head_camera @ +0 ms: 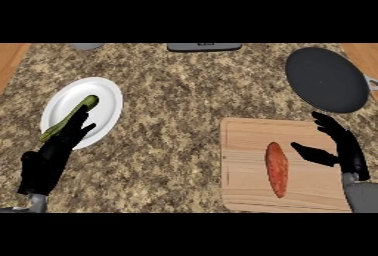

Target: Pick the sweet potato from the cutting board and place it in the pan

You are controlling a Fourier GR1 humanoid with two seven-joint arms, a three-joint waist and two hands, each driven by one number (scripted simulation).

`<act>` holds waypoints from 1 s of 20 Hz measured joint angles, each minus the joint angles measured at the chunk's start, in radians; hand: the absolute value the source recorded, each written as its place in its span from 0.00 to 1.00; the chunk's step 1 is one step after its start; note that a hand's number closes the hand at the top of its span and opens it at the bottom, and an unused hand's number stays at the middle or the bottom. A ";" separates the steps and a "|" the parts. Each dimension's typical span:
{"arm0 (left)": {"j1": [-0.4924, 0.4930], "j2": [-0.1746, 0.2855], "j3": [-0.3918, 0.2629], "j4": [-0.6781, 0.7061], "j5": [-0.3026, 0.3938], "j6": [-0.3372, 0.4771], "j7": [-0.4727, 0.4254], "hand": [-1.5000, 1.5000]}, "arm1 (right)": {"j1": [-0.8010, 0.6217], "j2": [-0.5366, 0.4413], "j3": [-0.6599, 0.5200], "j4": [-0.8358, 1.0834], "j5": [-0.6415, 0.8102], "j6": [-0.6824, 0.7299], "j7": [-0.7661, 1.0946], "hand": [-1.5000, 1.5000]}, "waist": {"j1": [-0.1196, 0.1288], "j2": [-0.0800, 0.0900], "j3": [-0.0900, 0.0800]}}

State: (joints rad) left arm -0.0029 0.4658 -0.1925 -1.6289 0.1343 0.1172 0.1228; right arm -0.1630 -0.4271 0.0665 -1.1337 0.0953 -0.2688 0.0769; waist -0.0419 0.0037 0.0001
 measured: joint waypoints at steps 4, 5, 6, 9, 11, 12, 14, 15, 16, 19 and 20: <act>-0.081 -0.045 -0.019 0.023 -0.008 -0.016 0.028 0.50 | 0.109 -0.017 0.024 -0.116 0.020 0.010 0.066 0.00 | 0.015 -0.006 -0.002; -0.082 -0.049 -0.021 0.023 -0.007 -0.023 0.024 0.50 | 0.121 -0.037 0.038 -0.136 0.029 0.034 0.102 0.00 | 0.019 -0.006 -0.003; -0.091 -0.056 -0.024 0.029 -0.010 -0.024 0.024 0.50 | 0.126 -0.055 0.057 -0.162 0.043 0.056 0.149 0.00 | 0.020 -0.006 -0.003; -0.121 -0.064 -0.024 0.035 -0.007 -0.035 0.038 0.50 | 0.092 -0.124 0.107 -0.193 0.093 0.135 0.290 0.00 | 0.031 -0.005 -0.003; -0.144 -0.074 -0.028 0.035 -0.012 -0.032 0.056 0.50 | 0.060 -0.162 0.136 -0.236 0.108 0.205 0.400 0.00 | 0.035 -0.005 -0.003; -0.149 -0.072 -0.024 0.037 -0.007 -0.039 0.058 0.50 | 0.044 -0.183 0.146 -0.250 0.102 0.252 0.446 0.00 | 0.037 -0.005 -0.003; -0.145 -0.068 -0.019 0.041 -0.006 -0.049 0.048 0.50 | 0.011 -0.212 0.171 -0.264 0.086 0.350 0.531 0.00 | 0.045 -0.004 -0.003; -0.155 -0.071 -0.019 0.050 -0.007 -0.053 0.043 0.50 | -0.016 -0.224 0.183 -0.267 0.071 0.404 0.577 0.00 | 0.048 -0.003 -0.003; -0.164 -0.071 -0.016 0.052 -0.004 -0.057 0.047 0.50 | -0.040 -0.220 0.201 -0.266 0.060 0.449 0.625 0.00 | 0.052 -0.002 -0.004; -0.162 -0.087 -0.029 0.051 -0.014 -0.055 0.045 0.50 | -0.116 -0.209 0.233 -0.262 -0.006 0.592 0.764 0.00 | 0.060 -0.002 -0.003; -0.162 -0.088 -0.028 0.047 -0.013 -0.057 0.046 0.50 | -0.143 -0.209 0.234 -0.252 -0.035 0.640 0.800 0.00 | 0.062 -0.002 -0.003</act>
State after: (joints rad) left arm -0.1645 0.3781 -0.2207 -1.5815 0.1210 0.0605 0.1692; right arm -0.3060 -0.6362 0.3003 -1.3858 0.0606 0.3712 0.8772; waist 0.0203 0.0022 -0.0026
